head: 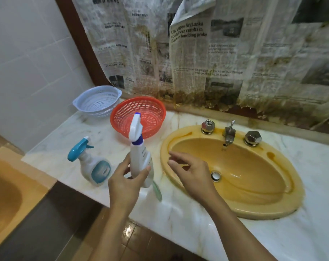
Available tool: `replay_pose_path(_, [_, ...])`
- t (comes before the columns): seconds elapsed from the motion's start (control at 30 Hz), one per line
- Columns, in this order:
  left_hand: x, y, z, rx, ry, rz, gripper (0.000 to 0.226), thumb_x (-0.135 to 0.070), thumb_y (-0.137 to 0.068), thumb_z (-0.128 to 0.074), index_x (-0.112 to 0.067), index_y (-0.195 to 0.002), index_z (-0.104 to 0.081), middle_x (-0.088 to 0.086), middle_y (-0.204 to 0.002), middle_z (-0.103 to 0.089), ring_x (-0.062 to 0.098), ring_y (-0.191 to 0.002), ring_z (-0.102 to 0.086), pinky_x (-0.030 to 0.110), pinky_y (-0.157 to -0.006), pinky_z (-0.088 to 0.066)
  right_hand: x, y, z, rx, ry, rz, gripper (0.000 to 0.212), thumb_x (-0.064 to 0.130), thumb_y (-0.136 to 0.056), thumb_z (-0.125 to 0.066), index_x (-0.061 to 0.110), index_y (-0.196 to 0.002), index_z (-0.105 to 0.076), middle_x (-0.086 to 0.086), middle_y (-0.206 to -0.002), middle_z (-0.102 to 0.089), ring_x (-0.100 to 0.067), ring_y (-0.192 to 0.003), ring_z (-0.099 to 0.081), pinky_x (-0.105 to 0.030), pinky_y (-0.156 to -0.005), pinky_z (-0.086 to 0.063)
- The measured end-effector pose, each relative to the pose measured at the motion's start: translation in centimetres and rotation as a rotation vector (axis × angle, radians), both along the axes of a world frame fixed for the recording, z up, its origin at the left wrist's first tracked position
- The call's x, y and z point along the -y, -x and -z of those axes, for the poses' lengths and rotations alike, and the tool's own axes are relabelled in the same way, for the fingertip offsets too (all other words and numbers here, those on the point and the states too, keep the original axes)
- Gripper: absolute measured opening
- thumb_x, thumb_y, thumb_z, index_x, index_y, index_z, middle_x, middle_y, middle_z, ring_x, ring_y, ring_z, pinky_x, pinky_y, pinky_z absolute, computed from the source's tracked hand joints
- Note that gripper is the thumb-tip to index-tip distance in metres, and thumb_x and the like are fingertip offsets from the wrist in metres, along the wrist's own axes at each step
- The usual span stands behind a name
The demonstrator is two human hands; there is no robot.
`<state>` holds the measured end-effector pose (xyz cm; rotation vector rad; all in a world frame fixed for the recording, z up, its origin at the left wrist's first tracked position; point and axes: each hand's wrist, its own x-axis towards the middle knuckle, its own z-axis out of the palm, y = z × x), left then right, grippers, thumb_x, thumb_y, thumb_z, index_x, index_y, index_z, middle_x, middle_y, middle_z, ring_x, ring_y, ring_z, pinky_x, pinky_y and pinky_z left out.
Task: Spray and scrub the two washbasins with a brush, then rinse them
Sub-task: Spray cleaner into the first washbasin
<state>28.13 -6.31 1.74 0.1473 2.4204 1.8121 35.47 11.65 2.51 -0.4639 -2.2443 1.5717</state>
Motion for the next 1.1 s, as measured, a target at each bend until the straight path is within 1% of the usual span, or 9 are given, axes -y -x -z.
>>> replay_pose_path(0.07, [-1.9, -2.1, -0.6, -0.054, -0.014, 0.099, 0.065, -0.047, -0.073, -0.084, -0.057, -0.13, -0.054, -0.036, -0.115, -0.062, -0.005, -0.102, -0.065, 0.022, -0.084, -0.058, -0.6, -2.2, -2.0, -0.063, 0.063, 0.029, 0.038, 0.034, -0.092, -0.072, 0.03, -0.13, -0.069, 0.017, -0.109, -0.073, 0.002, -0.104, -0.066, -0.02, -0.085, -0.055])
replay_pose_path(0.2, [-6.4, -6.8, -1.1, -0.1, -0.034, 0.302, 0.059, -0.033, -0.081, -0.087, -0.074, -0.111, -0.058, -0.026, -0.109, -0.07, -0.007, -0.101, -0.066, 0.022, -0.08, -0.059, -2.4, -6.5, -4.8, -0.129, 0.121, 0.071, 0.054, 0.032, -0.091, -0.075, 0.026, -0.142, -0.058, 0.014, -0.12, -0.069, -0.001, -0.112, -0.064, -0.026, -0.089, -0.057])
replay_pose_path(0.3, [-9.8, -10.5, -1.5, -0.129, -0.041, 0.403, 0.05, -0.034, -0.083, -0.084, -0.055, -0.124, -0.064, -0.026, -0.107, -0.073, -0.003, -0.099, -0.067, 0.02, -0.078, -0.057, -4.3, -9.5, -5.4, -0.141, 0.082, 0.144, 0.058, 0.034, -0.088, -0.078, 0.028, -0.142, -0.057, 0.013, -0.123, -0.068, -0.003, -0.112, -0.065, -0.028, -0.091, -0.057])
replay_pose_path(0.4, [-12.6, -14.0, -1.4, -0.145, -0.047, 0.481, 0.058, -0.036, -0.084, -0.084, -0.041, -0.138, -0.062, -0.021, -0.108, -0.073, 0.001, -0.102, -0.068, 0.024, -0.081, -0.06, -6.1, -12.9, -5.5, -0.146, 0.07, 0.29, 0.055, 0.032, -0.087, -0.079, 0.029, -0.138, -0.059, 0.016, -0.117, -0.071, -0.001, -0.107, -0.066, -0.026, -0.09, -0.057])
replay_pose_path(0.6, [-15.5, -19.5, -1.7, -0.122, -0.09, 0.572, 0.061, -0.038, -0.081, -0.086, -0.066, -0.123, -0.051, -0.037, -0.115, -0.064, -0.008, -0.11, -0.061, 0.02, -0.081, -0.058, -9.5, -18.0, -5.4, -0.145, 0.049, 0.463, 0.044, 0.027, -0.084, -0.082, 0.026, -0.126, -0.068, 0.012, -0.105, -0.075, -0.007, -0.1, -0.07, -0.039, -0.088, -0.06])
replay_pose_path(0.7, [-15.7, -20.8, -1.4, -0.084, -0.061, 0.628, 0.078, -0.045, -0.075, -0.09, -0.059, -0.139, -0.048, -0.031, -0.131, -0.058, 0.001, -0.118, -0.059, 0.031, -0.091, -0.06, -10.7, -20.2, -5.8, -0.19, 0.084, 0.459, 0.042, 0.025, -0.087, -0.08, 0.023, -0.127, -0.069, 0.011, -0.109, -0.075, -0.009, -0.103, -0.07, -0.04, -0.091, -0.06])
replay_pose_path(0.8, [-15.0, -21.5, -1.0, 0.056, -0.049, 0.772, 0.1, -0.045, -0.07, -0.094, -0.053, -0.152, -0.036, -0.028, -0.144, -0.049, 0.001, -0.13, -0.051, 0.031, -0.095, -0.057, -11.8, -22.4, -6.3, -0.276, 0.264, 0.443, 0.036, 0.017, -0.088, -0.078, 0.019, -0.124, -0.071, 0.004, -0.105, -0.077, -0.015, -0.099, -0.072, -0.043, -0.09, -0.06])
replay_pose_path(0.97, [-13.8, -23.1, -0.6, 0.24, -0.109, 0.871, 0.072, -0.015, -0.08, -0.089, -0.035, -0.141, -0.058, -0.009, -0.123, -0.069, 0.016, -0.114, -0.065, 0.027, -0.08, -0.058, -11.6, -23.8, -5.1, -0.272, 0.447, 0.434, 0.035, 0.016, -0.088, -0.078, 0.019, -0.121, -0.07, -0.006, -0.102, -0.077, -0.024, -0.095, -0.072, -0.045, -0.087, -0.06])
replay_pose_path(1.1, [-12.4, -23.6, 0.7, 0.27, -0.116, 0.84, 0.073, -0.02, -0.073, -0.094, -0.041, -0.135, -0.062, -0.006, -0.122, -0.069, 0.019, -0.109, -0.068, 0.028, -0.082, -0.059, -9.9, -22.9, -3.8, -0.188, 0.483, 0.446, 0.053, 0.042, -0.075, -0.081, 0.029, -0.124, -0.066, 0.0, -0.108, -0.071, -0.02, -0.097, -0.069, -0.036, -0.08, -0.057])
